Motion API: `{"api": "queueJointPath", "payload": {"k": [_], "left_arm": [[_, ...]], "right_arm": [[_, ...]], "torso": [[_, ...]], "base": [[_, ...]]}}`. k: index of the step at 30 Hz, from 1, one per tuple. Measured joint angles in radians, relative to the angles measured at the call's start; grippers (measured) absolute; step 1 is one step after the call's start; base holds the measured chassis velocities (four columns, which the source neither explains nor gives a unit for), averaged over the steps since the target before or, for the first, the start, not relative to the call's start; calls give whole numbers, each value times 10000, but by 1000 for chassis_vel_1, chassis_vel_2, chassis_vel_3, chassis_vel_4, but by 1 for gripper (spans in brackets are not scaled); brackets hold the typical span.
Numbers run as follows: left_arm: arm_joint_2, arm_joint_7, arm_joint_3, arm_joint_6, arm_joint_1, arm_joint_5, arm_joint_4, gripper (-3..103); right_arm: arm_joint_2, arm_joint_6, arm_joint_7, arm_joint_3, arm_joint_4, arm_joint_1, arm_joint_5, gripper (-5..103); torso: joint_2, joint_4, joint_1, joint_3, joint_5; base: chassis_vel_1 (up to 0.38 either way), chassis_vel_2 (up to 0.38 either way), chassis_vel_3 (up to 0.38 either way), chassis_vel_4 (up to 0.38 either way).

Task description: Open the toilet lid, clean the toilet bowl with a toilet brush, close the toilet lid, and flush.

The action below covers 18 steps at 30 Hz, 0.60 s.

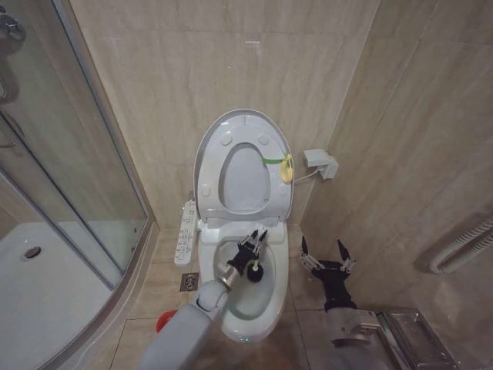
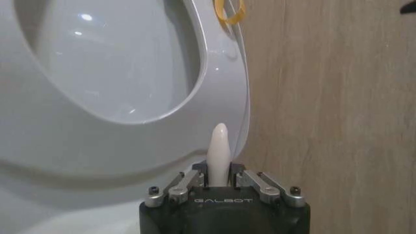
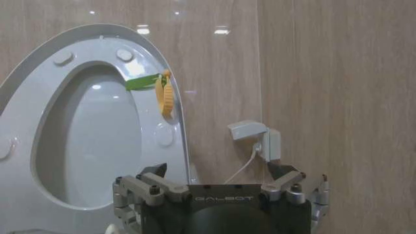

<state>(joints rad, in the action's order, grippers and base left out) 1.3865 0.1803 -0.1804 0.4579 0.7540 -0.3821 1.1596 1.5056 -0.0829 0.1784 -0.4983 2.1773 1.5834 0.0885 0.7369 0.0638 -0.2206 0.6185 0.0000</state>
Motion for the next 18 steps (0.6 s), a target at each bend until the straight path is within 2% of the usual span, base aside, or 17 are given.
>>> {"api": "queueJointPath", "payload": {"k": [5,10,18], "left_arm": [[-170,104,178,66,77,102,-258,22],[-230,67,248,23,9,143,4,22],[128,-101,-35,-93,-98,120,591,22]], "right_arm": [[0,0,0,-1,0,0,-1,100],[0,0,0,0,0,0,0,100],[0,0,0,0,0,0,0,100]], "torso": [[-1,-3,0,1,1],[-1,0,-1,2,0],[0,3,0,2,0]], "base": [[0,0,0,0],[0,0,0,0],[0,0,0,0]]}}
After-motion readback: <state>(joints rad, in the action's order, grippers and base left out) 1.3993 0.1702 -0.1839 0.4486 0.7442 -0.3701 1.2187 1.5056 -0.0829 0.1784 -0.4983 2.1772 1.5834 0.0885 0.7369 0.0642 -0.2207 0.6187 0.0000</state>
